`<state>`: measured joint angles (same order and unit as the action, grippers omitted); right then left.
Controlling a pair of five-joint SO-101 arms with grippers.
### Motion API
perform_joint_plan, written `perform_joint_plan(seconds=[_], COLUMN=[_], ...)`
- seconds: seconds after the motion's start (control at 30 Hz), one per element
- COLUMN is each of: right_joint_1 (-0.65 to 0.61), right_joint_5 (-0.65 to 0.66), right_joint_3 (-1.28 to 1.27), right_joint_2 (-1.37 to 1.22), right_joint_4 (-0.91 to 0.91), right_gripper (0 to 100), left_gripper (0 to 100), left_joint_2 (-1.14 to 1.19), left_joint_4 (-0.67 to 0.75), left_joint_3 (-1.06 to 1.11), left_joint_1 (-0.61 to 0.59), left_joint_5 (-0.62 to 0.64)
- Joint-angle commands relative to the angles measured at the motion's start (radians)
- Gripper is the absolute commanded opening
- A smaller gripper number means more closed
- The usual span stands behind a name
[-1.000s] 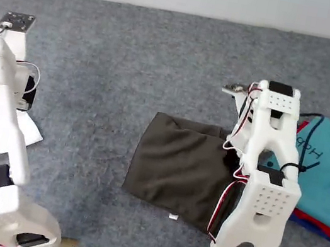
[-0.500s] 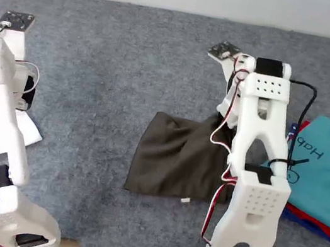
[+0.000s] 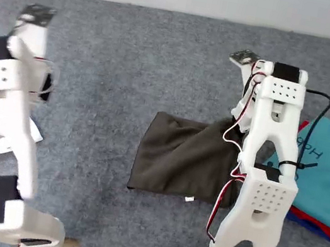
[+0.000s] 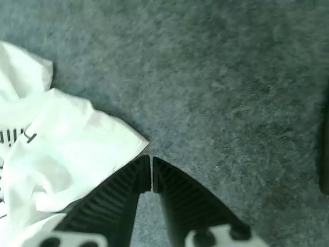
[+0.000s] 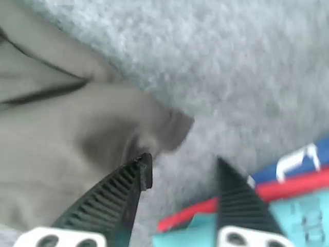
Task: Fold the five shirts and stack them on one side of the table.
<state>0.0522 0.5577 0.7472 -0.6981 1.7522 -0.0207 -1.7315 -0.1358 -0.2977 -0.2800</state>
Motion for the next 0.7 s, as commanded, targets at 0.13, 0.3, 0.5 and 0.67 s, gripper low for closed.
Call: perform_joint_plan(seconds=[0.13, 0.3, 0.5, 0.67], right_joint_1=[0.042, 0.145, 0.318, 0.423], right_joint_5=[-0.041, -0.046, -0.046, -0.046], right_joint_3=[0.052, 0.034, -0.158, -0.311], right_joint_2=[0.278, 0.414, 0.529, 0.611], right_joint_4=[0.047, 0.047, 0.045, 0.044], right_gripper=[32.9, 32.9, 32.8, 32.8], left_gripper=[3, 8, 8, 8], left_joint_2=[-0.068, 0.032, 0.176, 0.282], left_joint_4=[-0.020, -0.020, -0.003, 0.023], left_joint_3=[-0.031, -0.038, -0.041, -0.174], left_joint_1=[0.201, 0.328, 0.511, 0.609], left_joint_5=[0.063, 0.066, 0.066, 0.066])
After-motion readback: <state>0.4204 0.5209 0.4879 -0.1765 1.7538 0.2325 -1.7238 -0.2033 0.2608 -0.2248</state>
